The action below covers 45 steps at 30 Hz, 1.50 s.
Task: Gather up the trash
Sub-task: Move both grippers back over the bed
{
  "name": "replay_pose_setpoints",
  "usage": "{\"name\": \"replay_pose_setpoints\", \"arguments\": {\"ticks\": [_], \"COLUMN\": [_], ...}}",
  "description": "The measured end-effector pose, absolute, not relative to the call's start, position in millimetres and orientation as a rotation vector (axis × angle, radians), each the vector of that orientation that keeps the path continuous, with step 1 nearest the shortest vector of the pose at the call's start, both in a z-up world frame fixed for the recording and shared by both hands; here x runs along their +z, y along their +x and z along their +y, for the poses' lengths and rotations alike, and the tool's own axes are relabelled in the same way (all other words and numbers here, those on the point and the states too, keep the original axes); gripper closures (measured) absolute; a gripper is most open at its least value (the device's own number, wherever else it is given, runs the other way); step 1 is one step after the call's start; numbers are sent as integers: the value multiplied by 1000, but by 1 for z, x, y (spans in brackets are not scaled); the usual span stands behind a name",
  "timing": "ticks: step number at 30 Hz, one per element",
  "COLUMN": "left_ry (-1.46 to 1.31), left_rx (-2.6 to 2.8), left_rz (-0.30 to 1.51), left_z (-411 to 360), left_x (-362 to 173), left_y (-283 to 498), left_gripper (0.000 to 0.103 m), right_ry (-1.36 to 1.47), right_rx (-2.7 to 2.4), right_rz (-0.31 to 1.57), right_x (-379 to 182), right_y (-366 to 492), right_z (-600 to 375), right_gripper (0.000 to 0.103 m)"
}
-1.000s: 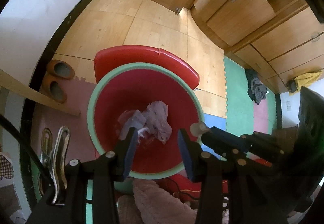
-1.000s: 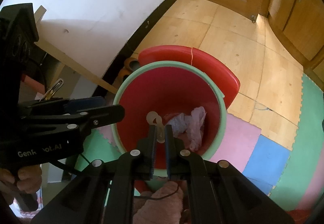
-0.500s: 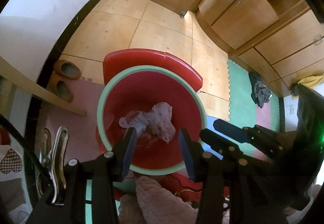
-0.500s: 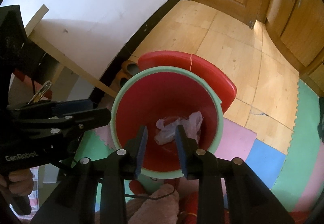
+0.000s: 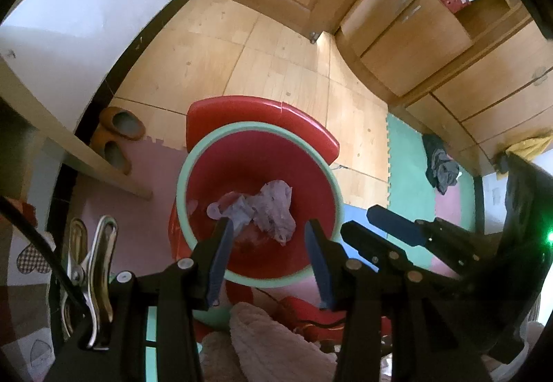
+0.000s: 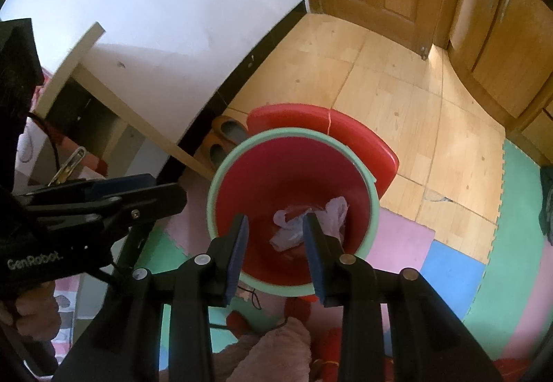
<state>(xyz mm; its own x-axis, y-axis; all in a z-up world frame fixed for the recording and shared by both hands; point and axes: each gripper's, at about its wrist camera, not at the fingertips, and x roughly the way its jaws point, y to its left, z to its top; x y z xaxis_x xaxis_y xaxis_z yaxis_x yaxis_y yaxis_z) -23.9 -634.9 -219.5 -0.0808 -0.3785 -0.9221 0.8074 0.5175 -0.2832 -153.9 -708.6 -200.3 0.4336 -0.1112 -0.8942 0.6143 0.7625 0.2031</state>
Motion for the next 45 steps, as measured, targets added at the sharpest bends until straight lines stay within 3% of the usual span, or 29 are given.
{"name": "replay_pose_setpoints", "arguments": {"ticks": [23,45], "left_ry": [287,119], "left_rx": [-956,-668], "left_rz": [1171,1087], "left_z": [-564,-412], "left_x": [-120,-46], "left_y": [-6,46], "left_gripper": [58,58], "right_ry": [435,283], "right_rx": [-321,-71], "right_rz": [907,840], "right_x": [-109,-48], "right_y": [-118,-49], "right_z": [-639,-517], "right_gripper": [63,63]}}
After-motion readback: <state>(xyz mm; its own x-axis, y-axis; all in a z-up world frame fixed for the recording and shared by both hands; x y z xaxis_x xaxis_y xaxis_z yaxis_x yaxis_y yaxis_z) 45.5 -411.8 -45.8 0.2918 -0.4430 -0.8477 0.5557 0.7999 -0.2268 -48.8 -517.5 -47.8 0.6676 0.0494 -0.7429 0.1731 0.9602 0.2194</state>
